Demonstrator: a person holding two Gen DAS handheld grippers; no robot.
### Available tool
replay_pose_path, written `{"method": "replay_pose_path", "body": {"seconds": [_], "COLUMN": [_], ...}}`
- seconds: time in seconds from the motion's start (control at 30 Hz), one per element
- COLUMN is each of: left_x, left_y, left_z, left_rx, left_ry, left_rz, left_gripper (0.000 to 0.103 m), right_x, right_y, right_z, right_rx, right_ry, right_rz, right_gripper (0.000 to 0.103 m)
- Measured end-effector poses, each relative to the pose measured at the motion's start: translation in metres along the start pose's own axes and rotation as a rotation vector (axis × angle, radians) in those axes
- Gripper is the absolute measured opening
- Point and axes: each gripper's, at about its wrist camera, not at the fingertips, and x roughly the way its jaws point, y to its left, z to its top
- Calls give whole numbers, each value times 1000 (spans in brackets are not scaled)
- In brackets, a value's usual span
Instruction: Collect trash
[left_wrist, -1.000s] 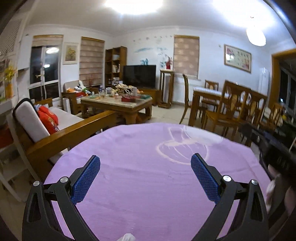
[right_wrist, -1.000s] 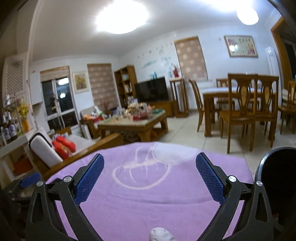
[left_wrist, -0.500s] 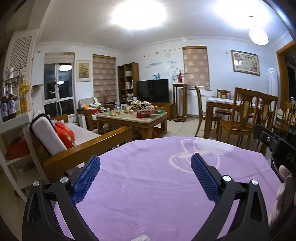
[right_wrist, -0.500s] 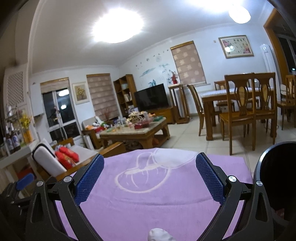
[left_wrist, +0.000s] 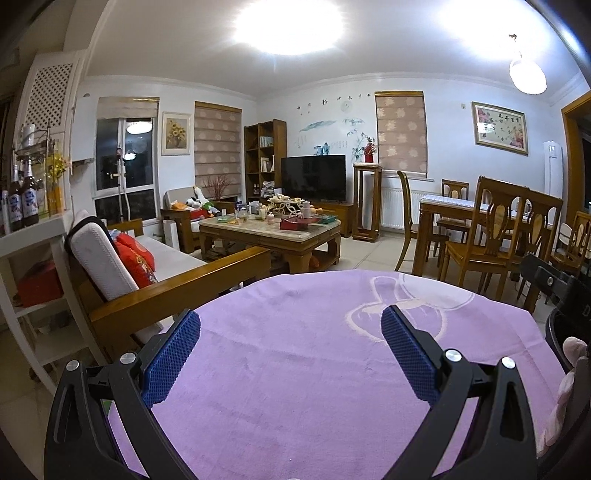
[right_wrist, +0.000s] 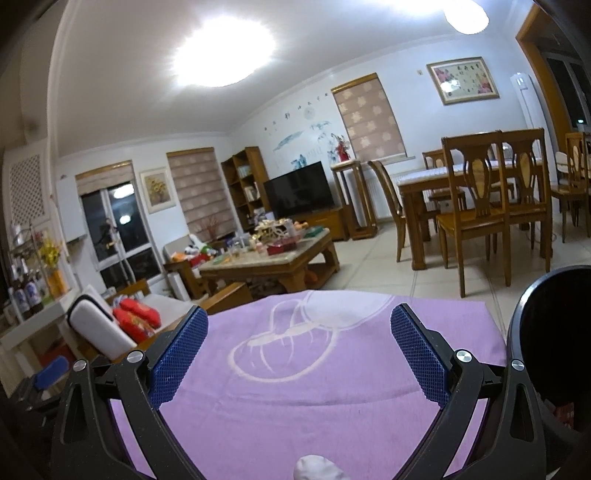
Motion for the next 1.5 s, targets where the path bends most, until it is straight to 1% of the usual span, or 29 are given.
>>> {"method": "replay_pose_path", "body": {"seconds": [0.83, 1.5], "left_x": [-5, -4], "left_y": [-2, -2], "left_z": [7, 5], "left_rx": [1, 2], "left_ry": [-3, -3], "left_rz": [-3, -2], "left_gripper": [98, 98], "right_x": [1, 0], "right_y": [1, 2], "right_z": [-1, 0], "right_rx": [24, 28], "right_ry": [7, 9], "right_rz": [-7, -9], "right_gripper": [98, 98]}}
